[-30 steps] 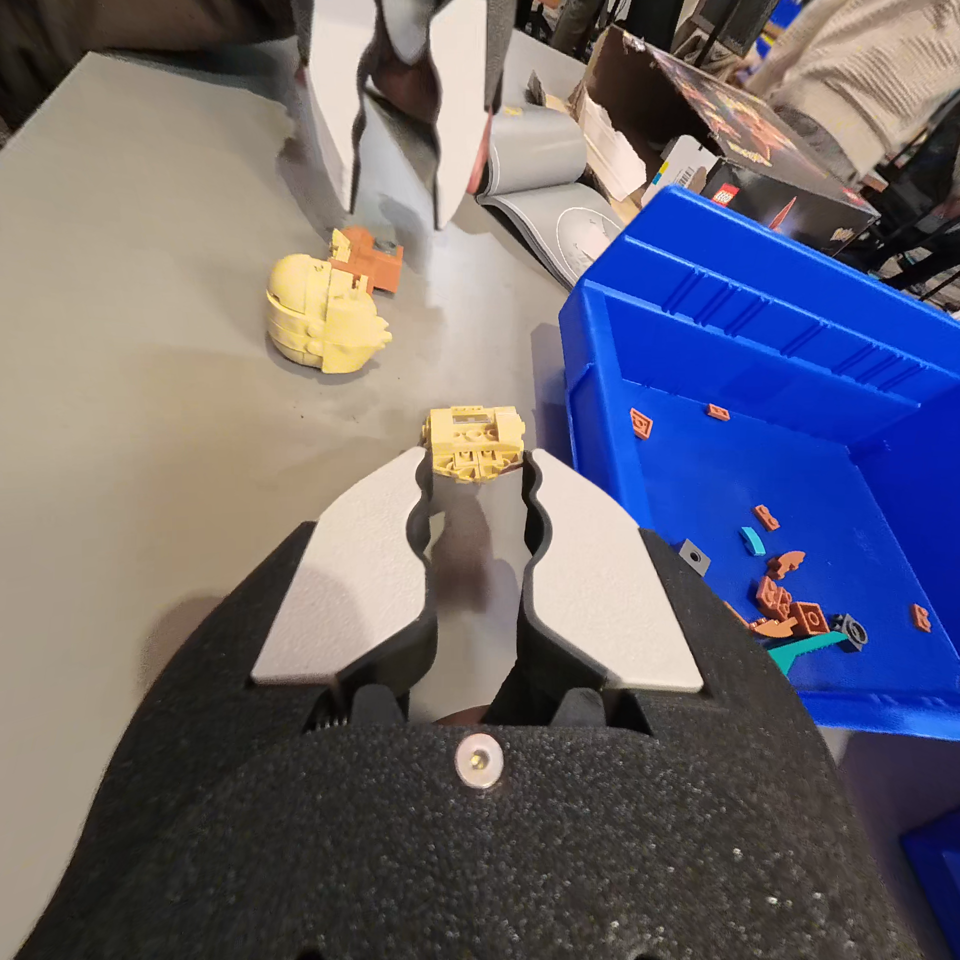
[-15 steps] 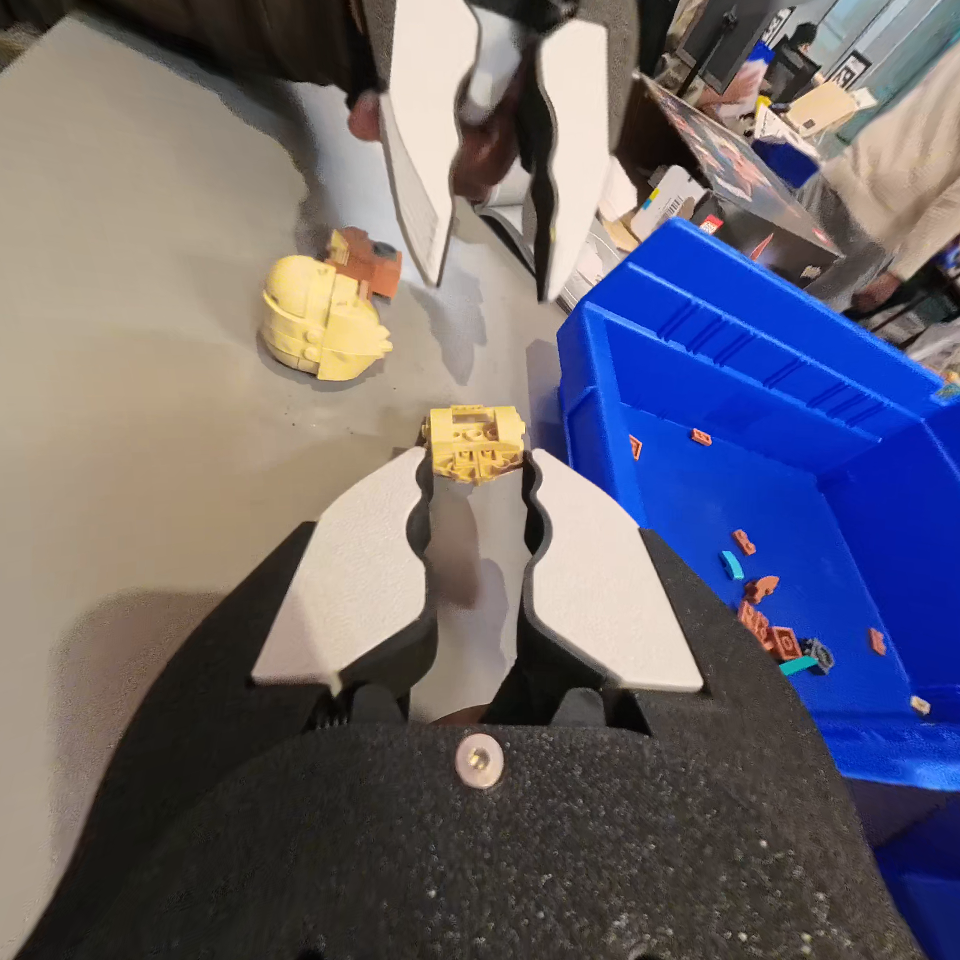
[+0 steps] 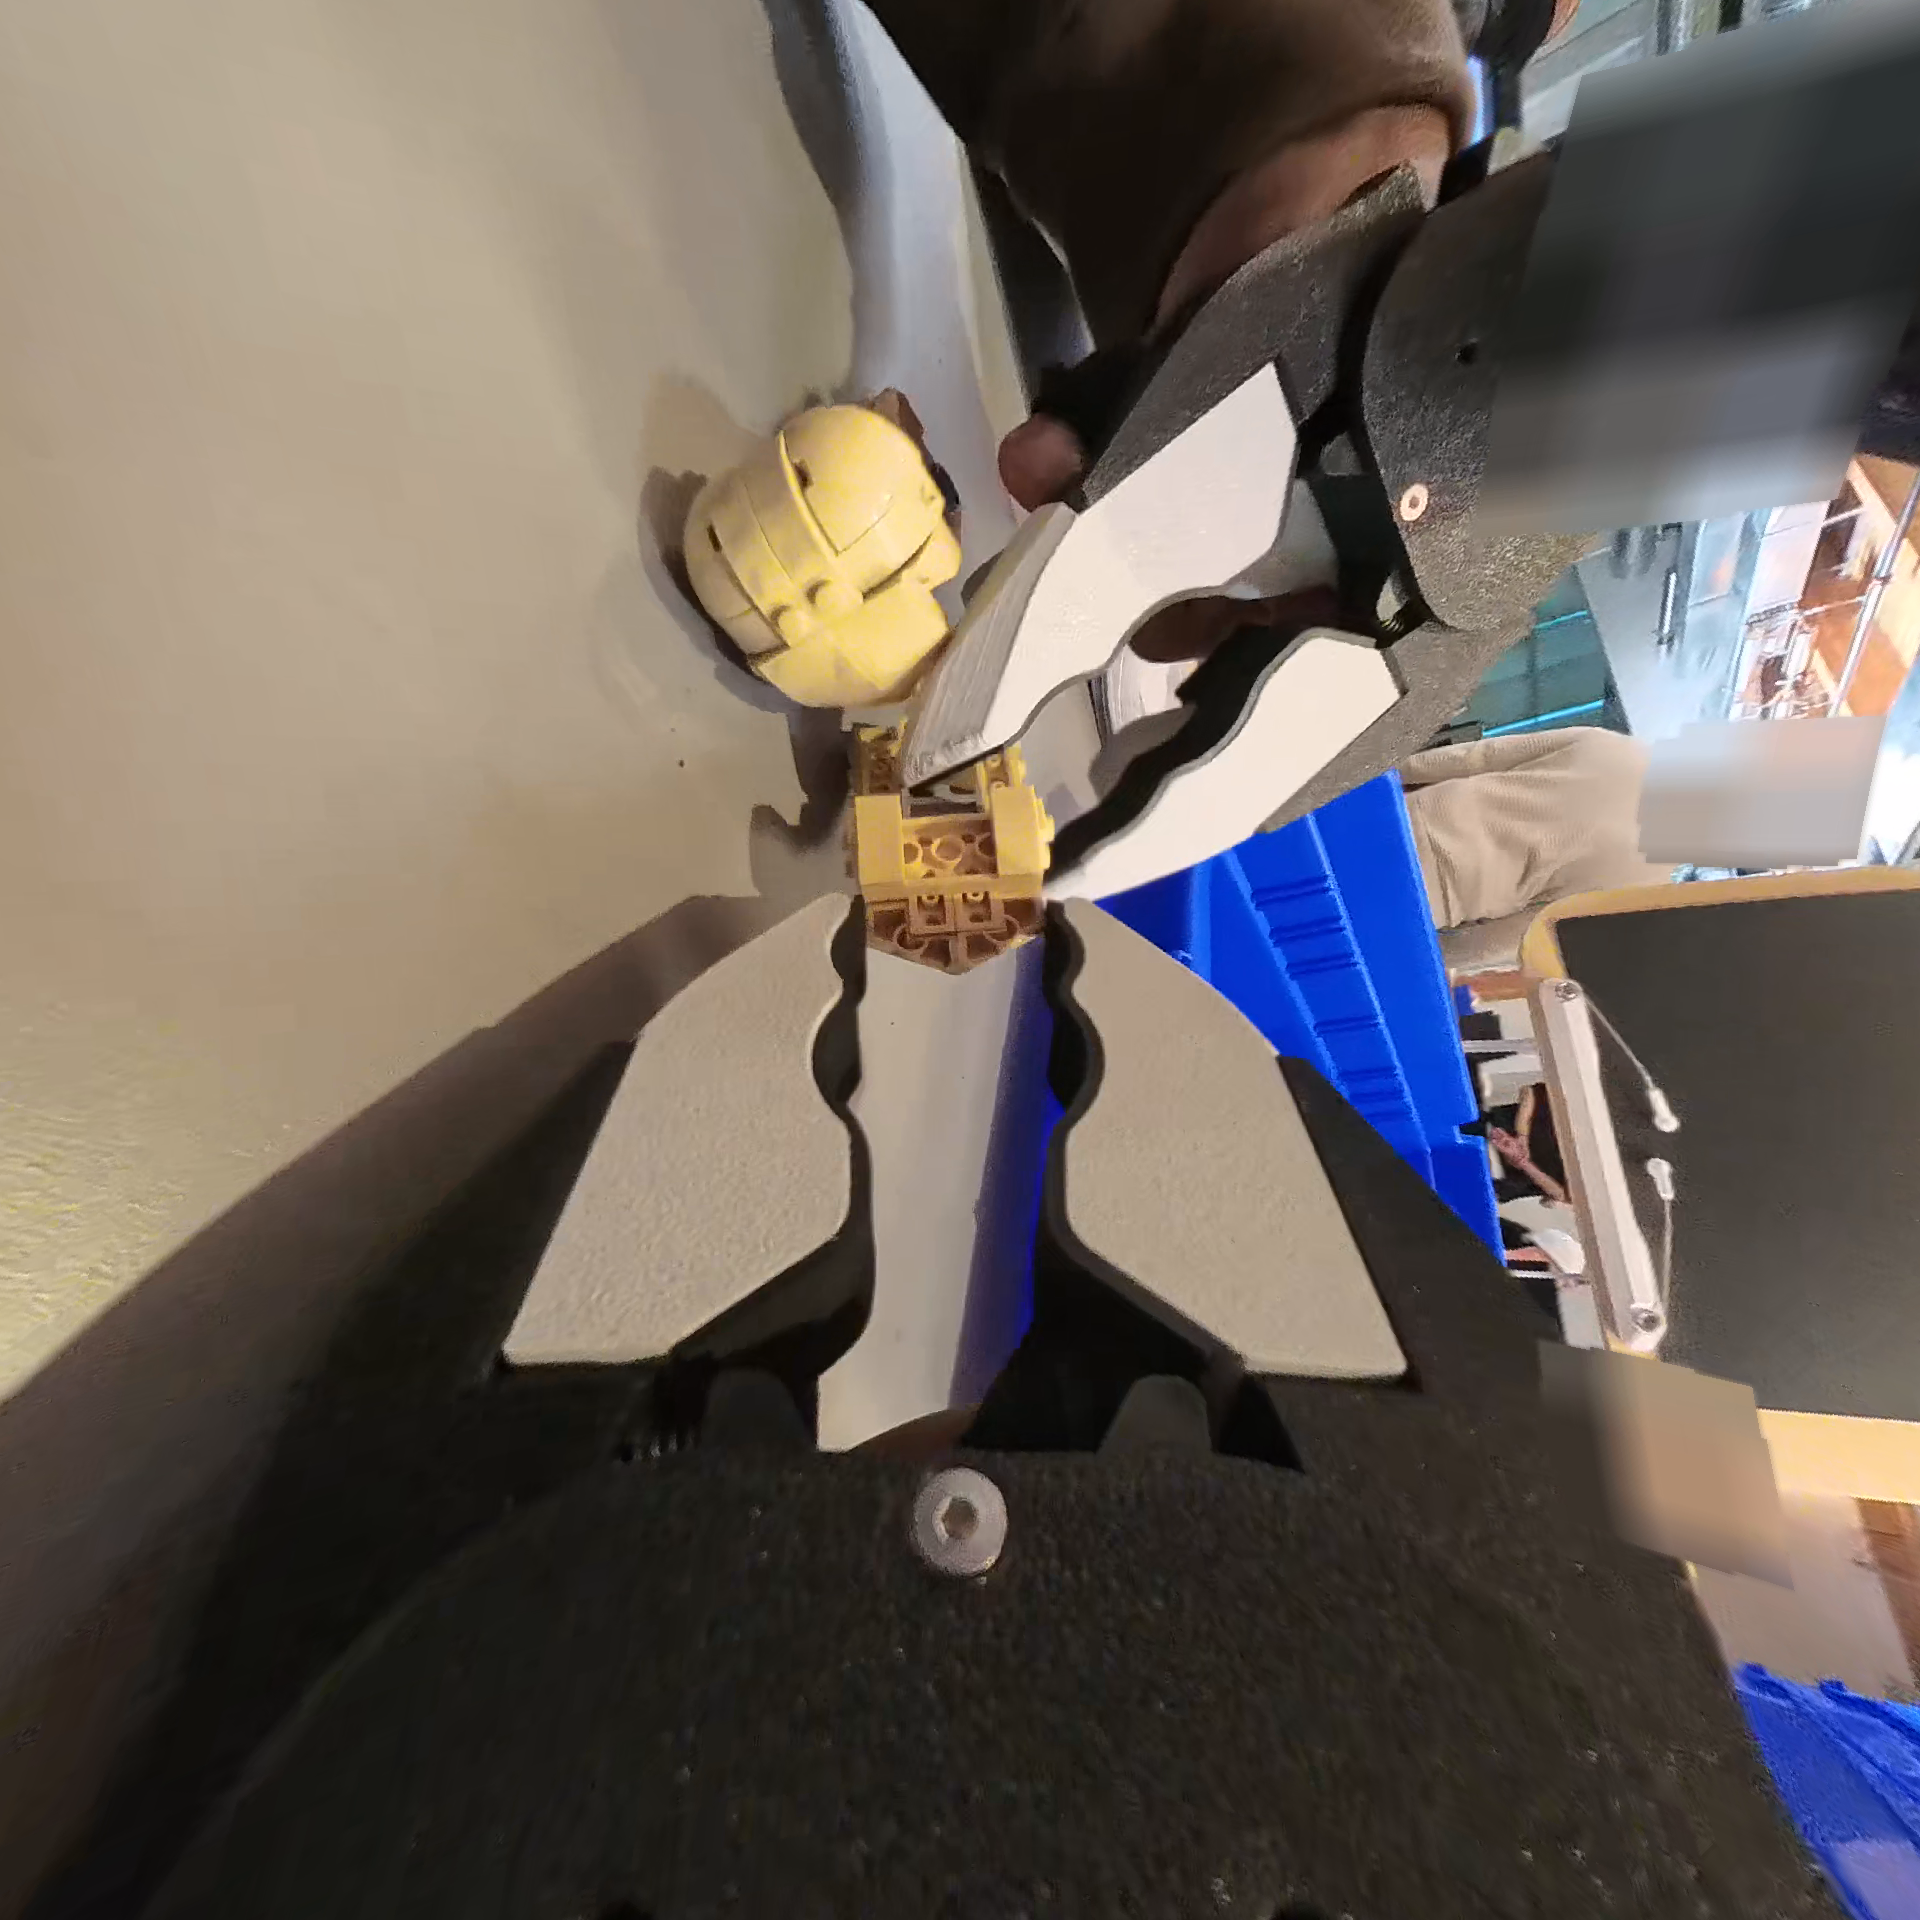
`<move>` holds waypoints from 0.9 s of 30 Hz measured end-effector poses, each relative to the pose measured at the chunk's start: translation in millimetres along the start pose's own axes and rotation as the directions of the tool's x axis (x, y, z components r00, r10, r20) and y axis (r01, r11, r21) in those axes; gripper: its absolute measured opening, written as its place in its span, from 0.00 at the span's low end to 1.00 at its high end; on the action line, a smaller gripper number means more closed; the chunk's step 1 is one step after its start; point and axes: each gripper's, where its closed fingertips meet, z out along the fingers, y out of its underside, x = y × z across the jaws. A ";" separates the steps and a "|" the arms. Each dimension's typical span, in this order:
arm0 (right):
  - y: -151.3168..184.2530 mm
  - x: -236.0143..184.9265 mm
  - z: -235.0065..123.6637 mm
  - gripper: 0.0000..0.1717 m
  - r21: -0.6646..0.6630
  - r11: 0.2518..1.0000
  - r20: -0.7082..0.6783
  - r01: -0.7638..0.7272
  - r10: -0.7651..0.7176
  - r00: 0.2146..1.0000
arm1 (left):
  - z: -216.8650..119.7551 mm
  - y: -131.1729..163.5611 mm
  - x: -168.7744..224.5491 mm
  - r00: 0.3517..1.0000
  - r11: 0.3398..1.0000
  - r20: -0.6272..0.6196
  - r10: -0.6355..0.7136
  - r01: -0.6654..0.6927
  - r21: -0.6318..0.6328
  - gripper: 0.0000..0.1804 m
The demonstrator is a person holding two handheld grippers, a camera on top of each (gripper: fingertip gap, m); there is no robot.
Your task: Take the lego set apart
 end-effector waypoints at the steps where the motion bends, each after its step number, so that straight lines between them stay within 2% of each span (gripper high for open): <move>1: 1.1 -0.1 0.3 0.19 -0.006 1.000 -0.005 0.010 -0.010 1.000 | 0.9 0.7 2.0 1.000 1.000 -0.011 0.000 0.000 -0.006 0.17; 6: 9.0 1.4 2.7 0.19 -0.051 0.999 -0.025 0.012 -0.013 1.000 | 0.8 2.4 -3.9 0.999 1.000 0.043 0.001 0.000 -0.022 0.15; 9: 15.9 5.9 1.6 0.18 -0.087 0.995 -0.040 -0.043 0.040 0.998 | -1.4 3.3 -11.3 0.989 0.998 0.141 0.049 -0.044 -0.032 0.14; 11: 19.0 11.0 -1.5 0.18 -0.090 0.989 -0.047 -0.116 0.112 0.993 | -4.4 7.1 -17.4 0.964 0.991 0.235 0.125 -0.108 -0.084 0.14; 15: 21.3 21.6 -5.8 0.18 -0.082 0.962 -0.055 -0.261 0.257 0.965 | -9.3 10.8 -25.5 0.861 0.942 0.391 0.325 -0.257 -0.218 0.14; 18: 19.8 20.1 -3.6 0.18 -0.095 0.953 -0.044 -0.287 0.284 0.958 | -10.9 7.0 -29.1 0.757 0.882 0.458 0.466 -0.361 -0.302 0.14; 25: 24.9 12.6 2.3 0.17 -0.169 0.959 -0.052 -0.225 0.220 0.974 | -17.4 -6.3 -35.1 0.616 0.822 0.545 0.568 -0.457 -0.340 0.14; 27: 24.5 13.7 2.3 0.15 -0.167 0.958 -0.060 -0.233 0.226 0.972 | -16.2 -4.5 -34.9 0.604 0.807 0.536 0.590 -0.465 -0.364 0.14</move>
